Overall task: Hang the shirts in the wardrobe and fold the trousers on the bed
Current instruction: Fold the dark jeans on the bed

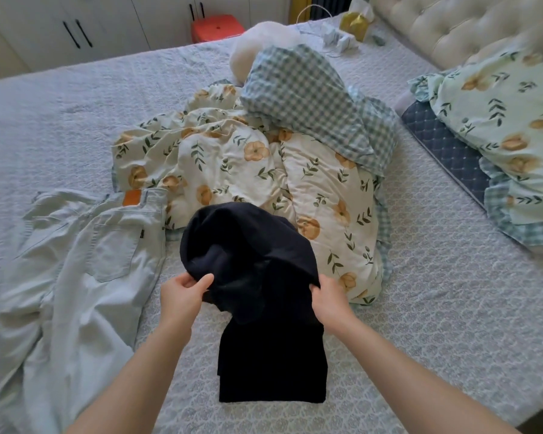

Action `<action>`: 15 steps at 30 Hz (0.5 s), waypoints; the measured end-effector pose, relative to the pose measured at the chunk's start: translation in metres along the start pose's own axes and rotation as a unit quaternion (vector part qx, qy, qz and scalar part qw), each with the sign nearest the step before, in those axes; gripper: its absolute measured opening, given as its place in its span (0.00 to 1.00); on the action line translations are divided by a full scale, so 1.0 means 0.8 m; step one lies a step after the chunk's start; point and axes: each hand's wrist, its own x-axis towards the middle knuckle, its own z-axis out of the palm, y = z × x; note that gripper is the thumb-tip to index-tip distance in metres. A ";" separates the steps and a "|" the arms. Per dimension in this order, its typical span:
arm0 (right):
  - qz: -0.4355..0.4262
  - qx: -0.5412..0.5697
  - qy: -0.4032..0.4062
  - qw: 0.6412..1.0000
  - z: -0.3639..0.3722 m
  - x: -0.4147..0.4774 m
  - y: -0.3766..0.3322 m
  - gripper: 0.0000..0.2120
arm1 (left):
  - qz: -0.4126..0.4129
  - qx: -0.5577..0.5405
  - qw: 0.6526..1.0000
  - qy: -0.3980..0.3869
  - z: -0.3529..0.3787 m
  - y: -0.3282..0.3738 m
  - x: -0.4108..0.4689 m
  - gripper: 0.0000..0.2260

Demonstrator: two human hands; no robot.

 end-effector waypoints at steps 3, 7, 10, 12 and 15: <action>-0.010 -0.017 0.014 1.000 -0.015 -0.023 -0.006 0.09 | 0.045 0.016 0.998 -0.030 -0.016 0.050 -0.036 0.02; -0.064 -0.004 0.040 0.997 -0.036 -0.080 -0.020 0.12 | 0.087 0.033 0.990 -0.106 -0.027 0.115 -0.090 0.04; -0.094 -0.002 -0.005 0.996 -0.048 -0.137 -0.035 0.12 | 0.110 0.006 0.986 -0.121 -0.031 0.158 -0.133 0.03; -0.100 0.007 -0.019 0.995 -0.058 -0.177 -0.041 0.16 | 0.104 -0.022 0.984 -0.141 -0.034 0.183 -0.160 0.03; -0.132 0.094 -0.026 0.986 -0.073 -0.225 -0.041 0.23 | 0.113 -0.023 0.976 -0.185 -0.038 0.210 -0.198 0.07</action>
